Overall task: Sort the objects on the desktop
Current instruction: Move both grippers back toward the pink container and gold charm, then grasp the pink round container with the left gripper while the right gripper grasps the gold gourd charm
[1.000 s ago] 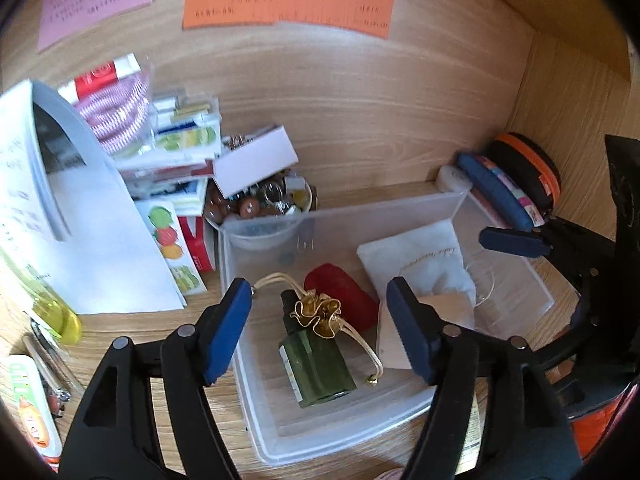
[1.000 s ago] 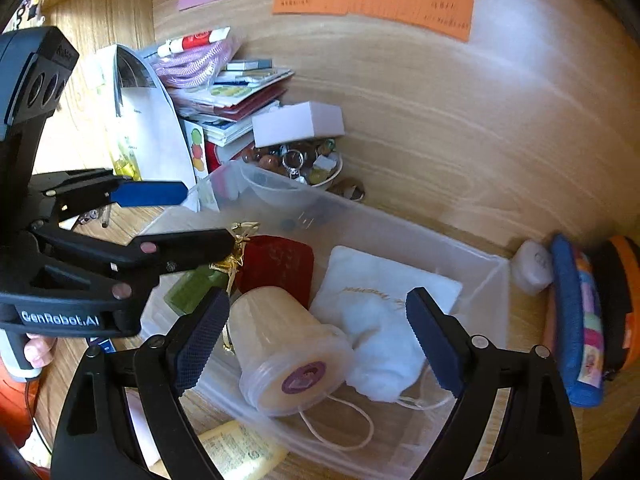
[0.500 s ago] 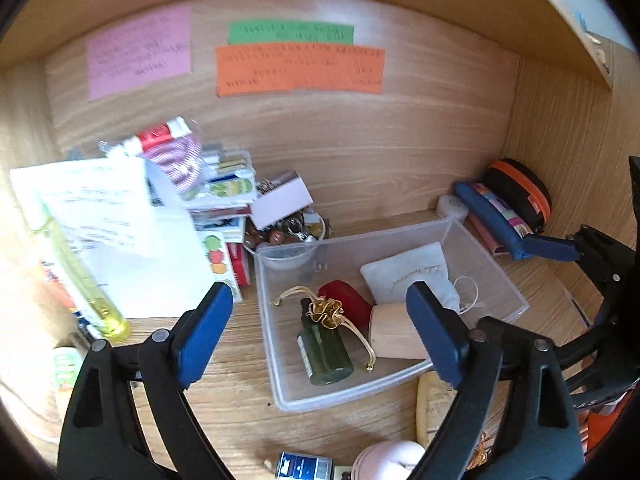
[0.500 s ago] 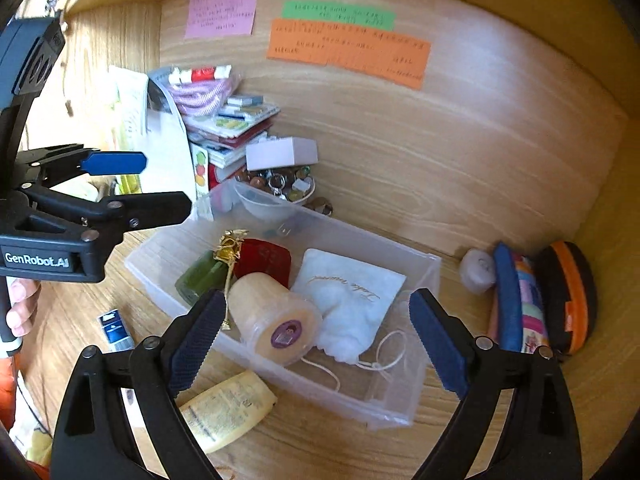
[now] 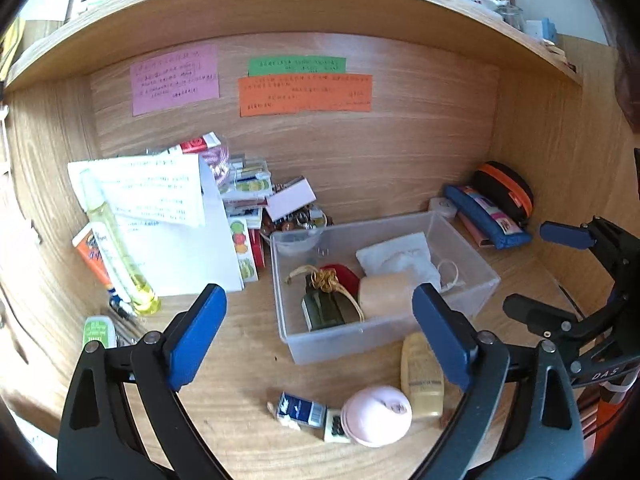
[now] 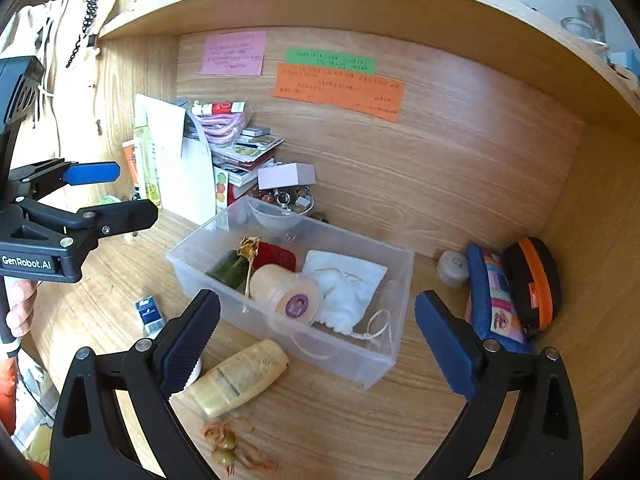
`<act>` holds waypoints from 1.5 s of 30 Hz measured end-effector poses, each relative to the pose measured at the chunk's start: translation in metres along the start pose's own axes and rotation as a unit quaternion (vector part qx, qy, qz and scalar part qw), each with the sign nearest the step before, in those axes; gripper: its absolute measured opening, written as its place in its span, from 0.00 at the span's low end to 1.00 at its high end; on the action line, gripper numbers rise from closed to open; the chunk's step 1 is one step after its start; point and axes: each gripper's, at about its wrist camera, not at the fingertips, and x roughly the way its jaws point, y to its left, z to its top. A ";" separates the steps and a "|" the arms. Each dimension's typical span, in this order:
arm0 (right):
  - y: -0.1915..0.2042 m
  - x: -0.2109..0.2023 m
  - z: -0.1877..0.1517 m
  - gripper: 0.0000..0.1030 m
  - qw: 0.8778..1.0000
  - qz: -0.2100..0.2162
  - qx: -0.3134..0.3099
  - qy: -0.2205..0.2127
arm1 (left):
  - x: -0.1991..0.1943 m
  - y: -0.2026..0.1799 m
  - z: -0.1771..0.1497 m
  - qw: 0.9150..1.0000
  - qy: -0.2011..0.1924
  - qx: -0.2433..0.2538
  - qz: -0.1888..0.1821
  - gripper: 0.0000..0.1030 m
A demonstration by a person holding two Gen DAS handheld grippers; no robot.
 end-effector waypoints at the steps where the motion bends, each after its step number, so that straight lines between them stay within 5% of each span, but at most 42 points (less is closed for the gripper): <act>1: 0.001 -0.003 -0.004 0.95 1.000 0.002 0.001 0.000 | -0.001 -0.001 -0.003 1.000 0.003 -0.001 0.000 0.93; 23: 0.031 -0.002 -0.107 0.93 0.996 0.049 0.047 0.054 | 0.026 -0.021 -0.103 0.994 0.105 0.004 -0.033 0.93; 28: 0.041 0.006 -0.121 0.78 0.994 0.069 0.034 0.074 | 0.037 -0.027 -0.111 0.992 0.117 0.023 -0.040 0.92; 37: 0.046 0.022 -0.133 0.60 0.990 0.088 0.035 0.103 | 0.055 -0.034 -0.113 0.989 0.136 0.034 -0.055 0.71; 45: 0.045 0.034 -0.134 0.44 0.988 0.096 0.032 0.113 | 0.066 -0.040 -0.106 0.987 0.144 0.041 -0.060 0.64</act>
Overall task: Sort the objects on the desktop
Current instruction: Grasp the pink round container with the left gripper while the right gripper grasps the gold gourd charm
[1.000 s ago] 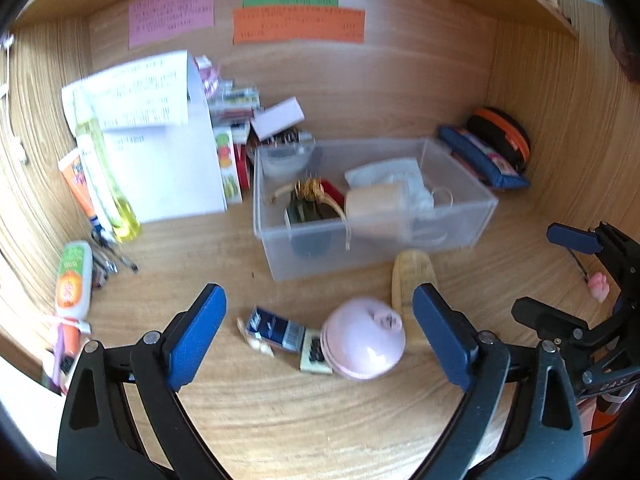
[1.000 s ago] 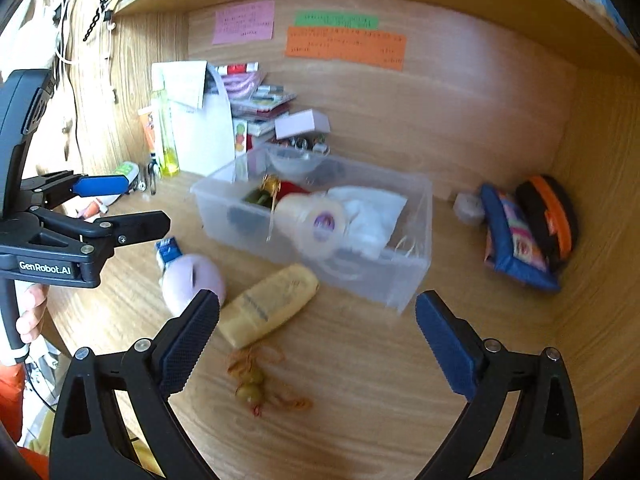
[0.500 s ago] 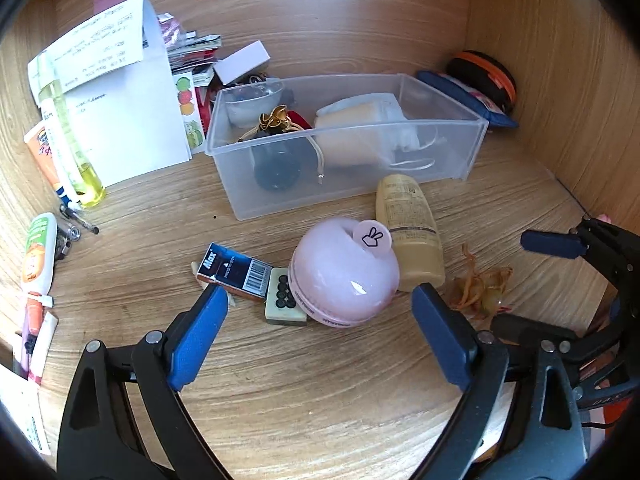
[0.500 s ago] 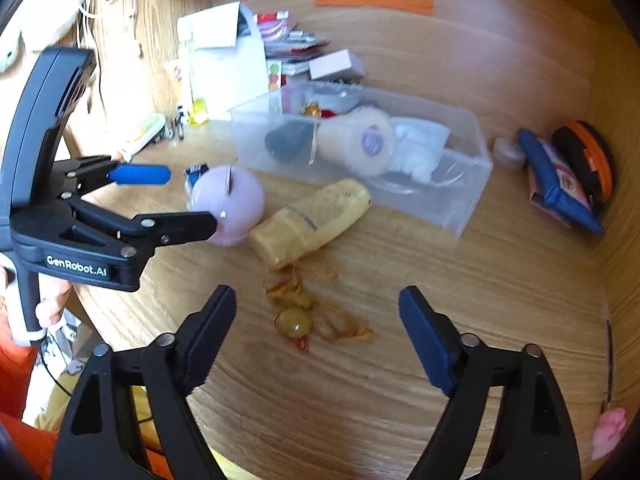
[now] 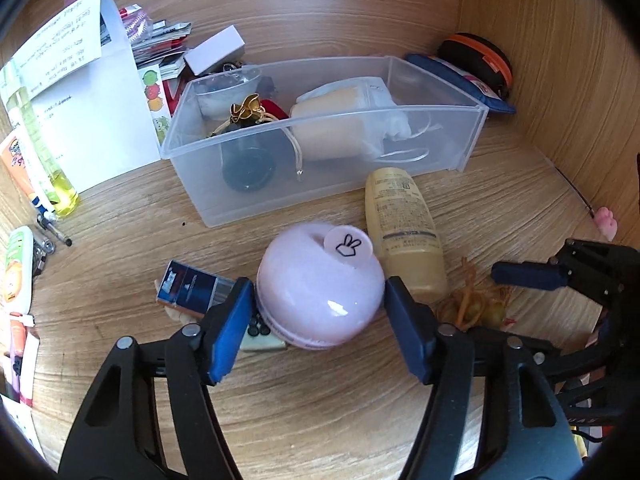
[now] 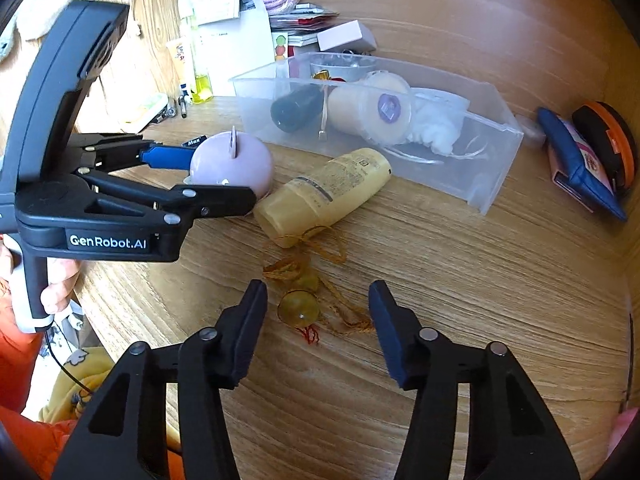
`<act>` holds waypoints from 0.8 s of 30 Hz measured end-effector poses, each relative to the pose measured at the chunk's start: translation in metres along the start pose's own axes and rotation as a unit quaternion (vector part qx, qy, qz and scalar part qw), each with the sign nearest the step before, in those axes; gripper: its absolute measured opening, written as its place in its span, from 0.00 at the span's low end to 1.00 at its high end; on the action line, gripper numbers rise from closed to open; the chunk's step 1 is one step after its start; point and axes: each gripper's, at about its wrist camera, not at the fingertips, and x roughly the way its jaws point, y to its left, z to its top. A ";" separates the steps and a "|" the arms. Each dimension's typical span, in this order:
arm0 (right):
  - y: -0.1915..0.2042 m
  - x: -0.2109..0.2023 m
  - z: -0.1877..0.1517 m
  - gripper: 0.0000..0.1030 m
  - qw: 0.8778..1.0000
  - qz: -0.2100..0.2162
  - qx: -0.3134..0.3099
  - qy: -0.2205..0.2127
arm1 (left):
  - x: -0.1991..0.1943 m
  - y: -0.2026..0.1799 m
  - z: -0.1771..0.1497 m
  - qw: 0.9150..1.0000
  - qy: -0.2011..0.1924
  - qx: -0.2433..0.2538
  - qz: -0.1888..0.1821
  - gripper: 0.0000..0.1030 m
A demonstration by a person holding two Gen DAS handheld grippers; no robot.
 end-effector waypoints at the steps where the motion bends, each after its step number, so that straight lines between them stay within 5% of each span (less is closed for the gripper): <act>1: 0.000 0.002 0.000 0.42 1.000 0.000 0.000 0.001 | 0.001 0.000 0.001 1.000 0.001 0.000 0.000 0.64; 9: 0.002 0.004 0.001 0.19 1.000 0.004 -0.009 -0.005 | 0.006 -0.004 0.006 1.000 -0.008 0.006 0.008 0.63; 24: -0.018 -0.020 0.017 0.18 0.999 0.007 0.023 -0.033 | -0.009 0.009 0.010 0.999 -0.032 -0.035 0.004 0.63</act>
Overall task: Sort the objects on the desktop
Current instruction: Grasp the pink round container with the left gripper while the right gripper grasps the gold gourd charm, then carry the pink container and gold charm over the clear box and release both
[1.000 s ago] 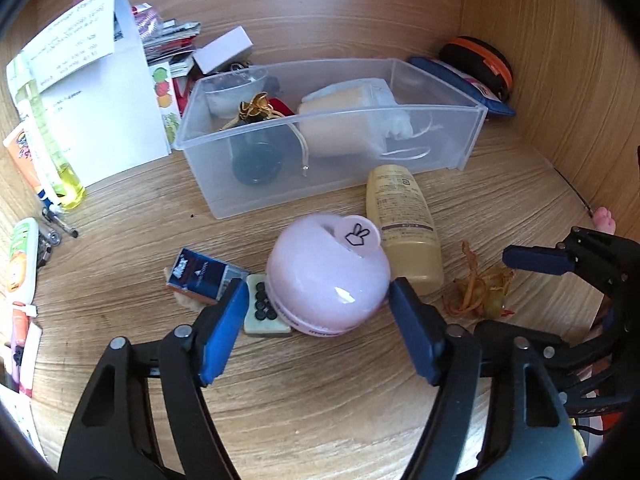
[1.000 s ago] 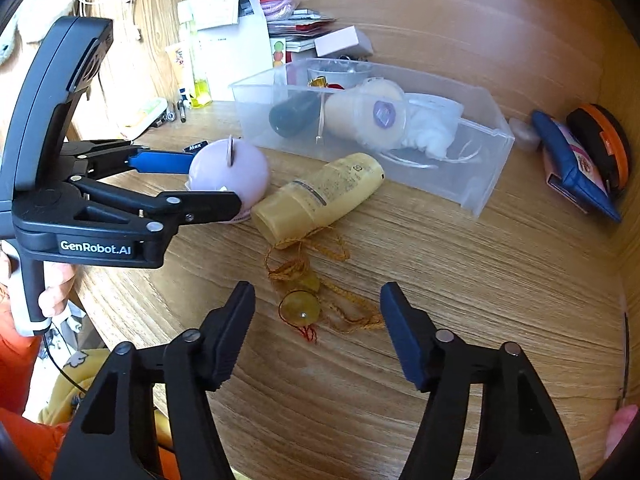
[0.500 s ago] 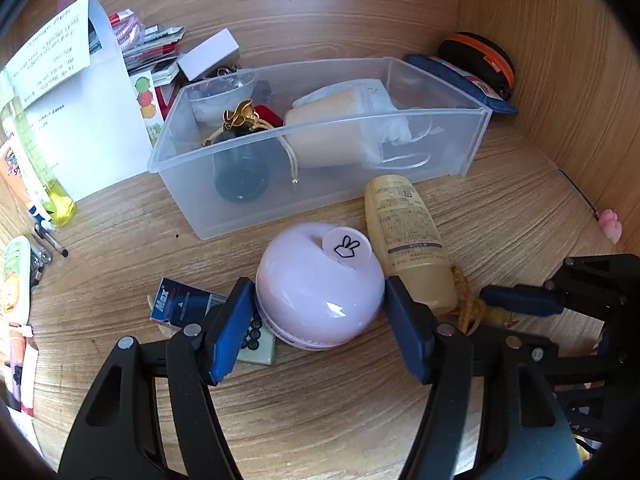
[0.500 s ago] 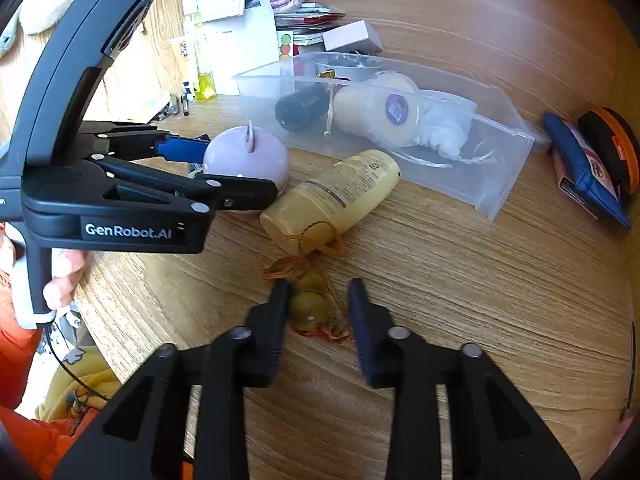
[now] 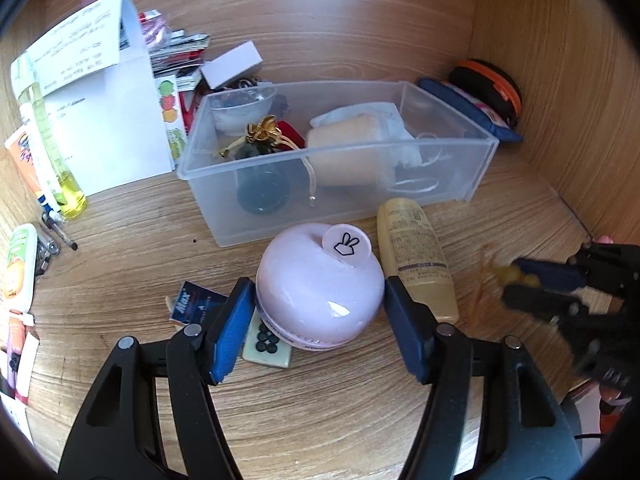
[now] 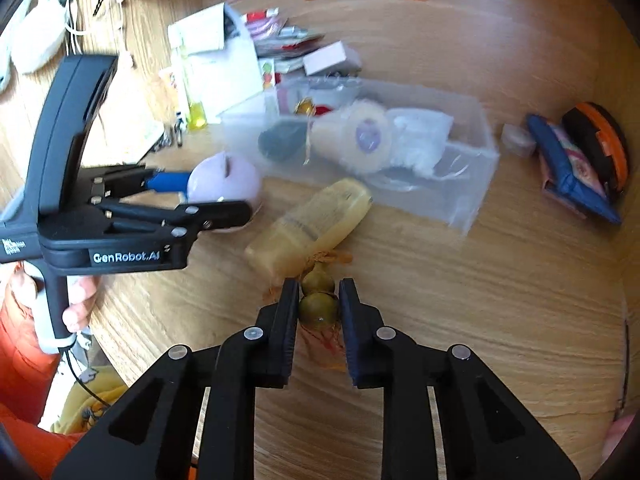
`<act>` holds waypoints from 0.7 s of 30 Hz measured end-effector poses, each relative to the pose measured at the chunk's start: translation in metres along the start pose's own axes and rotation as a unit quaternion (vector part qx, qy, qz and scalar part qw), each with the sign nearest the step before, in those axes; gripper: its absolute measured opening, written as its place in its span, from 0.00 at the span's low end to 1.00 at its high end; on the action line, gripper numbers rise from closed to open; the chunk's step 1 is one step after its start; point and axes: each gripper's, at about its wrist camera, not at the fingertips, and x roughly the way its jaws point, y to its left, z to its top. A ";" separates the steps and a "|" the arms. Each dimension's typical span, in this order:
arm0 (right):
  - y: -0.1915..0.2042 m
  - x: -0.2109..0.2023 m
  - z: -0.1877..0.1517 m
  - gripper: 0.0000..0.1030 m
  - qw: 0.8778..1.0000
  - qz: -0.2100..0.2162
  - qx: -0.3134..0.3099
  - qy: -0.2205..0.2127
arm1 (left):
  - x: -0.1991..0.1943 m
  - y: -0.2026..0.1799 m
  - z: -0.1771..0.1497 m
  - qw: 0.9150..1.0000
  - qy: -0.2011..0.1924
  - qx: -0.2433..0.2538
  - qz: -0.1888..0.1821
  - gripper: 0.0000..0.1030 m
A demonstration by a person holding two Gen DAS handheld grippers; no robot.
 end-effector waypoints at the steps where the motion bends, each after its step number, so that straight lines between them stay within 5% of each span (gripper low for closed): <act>1: -0.002 -0.003 0.002 0.18 1.000 -0.002 0.001 -0.004 | -0.003 0.002 0.000 1.000 -0.003 -0.004 -0.002 0.63; 21: -0.024 -0.047 0.076 0.18 0.995 -0.037 -0.018 -0.088 | -0.057 0.019 0.039 0.997 -0.073 -0.026 0.015 0.63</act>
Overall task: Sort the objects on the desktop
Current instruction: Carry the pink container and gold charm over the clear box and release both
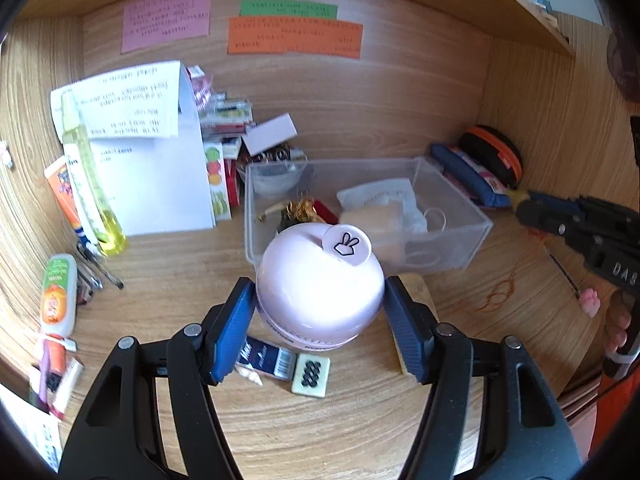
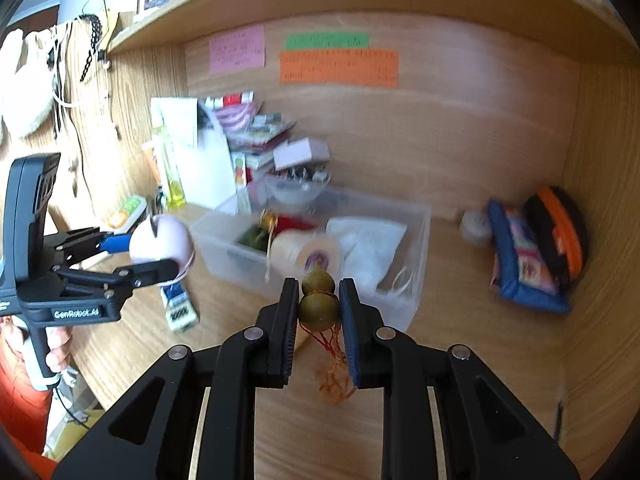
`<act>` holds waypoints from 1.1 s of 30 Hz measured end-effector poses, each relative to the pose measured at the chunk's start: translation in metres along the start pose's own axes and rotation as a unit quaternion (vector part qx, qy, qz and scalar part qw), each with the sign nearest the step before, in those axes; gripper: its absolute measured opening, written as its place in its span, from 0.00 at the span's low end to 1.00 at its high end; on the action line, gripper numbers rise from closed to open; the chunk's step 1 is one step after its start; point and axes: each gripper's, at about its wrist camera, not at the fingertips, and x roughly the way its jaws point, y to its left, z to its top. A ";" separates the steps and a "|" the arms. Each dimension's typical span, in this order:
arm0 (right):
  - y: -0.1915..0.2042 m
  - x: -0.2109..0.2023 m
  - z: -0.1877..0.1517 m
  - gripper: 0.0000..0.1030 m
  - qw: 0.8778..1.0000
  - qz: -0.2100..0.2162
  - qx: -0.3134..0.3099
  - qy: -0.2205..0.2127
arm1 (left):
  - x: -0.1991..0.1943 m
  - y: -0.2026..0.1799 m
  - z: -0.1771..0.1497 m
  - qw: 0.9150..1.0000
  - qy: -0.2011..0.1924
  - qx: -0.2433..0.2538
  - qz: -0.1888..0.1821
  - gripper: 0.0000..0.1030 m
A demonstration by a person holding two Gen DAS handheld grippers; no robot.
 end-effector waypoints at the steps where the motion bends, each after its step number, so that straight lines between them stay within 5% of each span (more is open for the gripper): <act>1: 0.000 -0.002 0.004 0.18 1.000 -0.003 -0.001 -0.005 | -0.001 0.001 0.003 1.000 -0.002 0.000 0.001 0.63; 17: -0.009 0.007 0.089 0.18 0.997 -0.034 -0.035 -0.059 | 0.003 0.013 0.061 1.000 -0.030 0.000 -0.001 0.63; 33: -0.033 0.101 0.072 0.18 0.999 -0.019 -0.014 0.022 | 0.081 0.015 0.071 1.000 0.027 0.001 -0.012 0.63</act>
